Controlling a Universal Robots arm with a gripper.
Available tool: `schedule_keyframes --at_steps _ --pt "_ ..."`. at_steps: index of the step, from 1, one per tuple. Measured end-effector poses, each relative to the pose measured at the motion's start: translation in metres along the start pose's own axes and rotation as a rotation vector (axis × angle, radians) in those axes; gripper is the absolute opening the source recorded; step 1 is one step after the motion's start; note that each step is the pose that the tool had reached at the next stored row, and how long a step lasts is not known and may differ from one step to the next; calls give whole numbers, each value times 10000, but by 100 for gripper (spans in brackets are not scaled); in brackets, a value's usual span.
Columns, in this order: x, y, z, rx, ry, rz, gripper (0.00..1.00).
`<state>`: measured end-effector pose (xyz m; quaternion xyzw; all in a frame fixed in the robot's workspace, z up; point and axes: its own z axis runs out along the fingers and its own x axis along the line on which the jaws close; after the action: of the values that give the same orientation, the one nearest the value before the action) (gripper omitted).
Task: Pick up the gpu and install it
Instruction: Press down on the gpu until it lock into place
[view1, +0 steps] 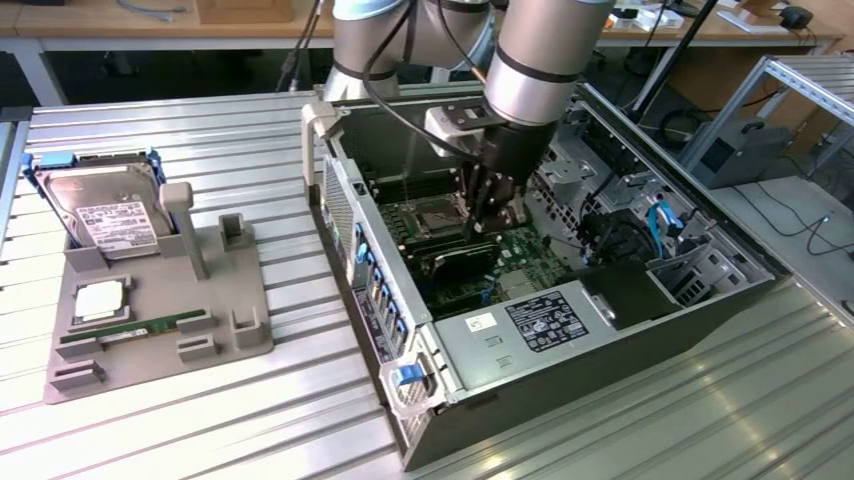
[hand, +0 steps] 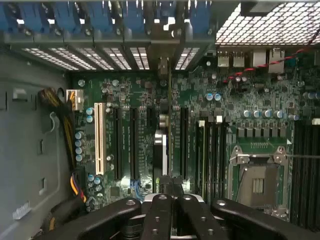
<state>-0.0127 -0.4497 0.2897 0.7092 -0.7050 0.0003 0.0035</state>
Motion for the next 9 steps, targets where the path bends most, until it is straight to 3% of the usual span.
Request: schedule_keyframes --at_steps 3,6,7,8,9 --pt "0 -69 -70 1 -6 0 11" --pt "2 -111 -258 -1 -32 0 11" --pt "2 -161 -259 -36 -36 1 11" --pt "2 -280 -260 -172 -41 -1 11" --pt "3 -308 -261 -191 -40 -2 11"
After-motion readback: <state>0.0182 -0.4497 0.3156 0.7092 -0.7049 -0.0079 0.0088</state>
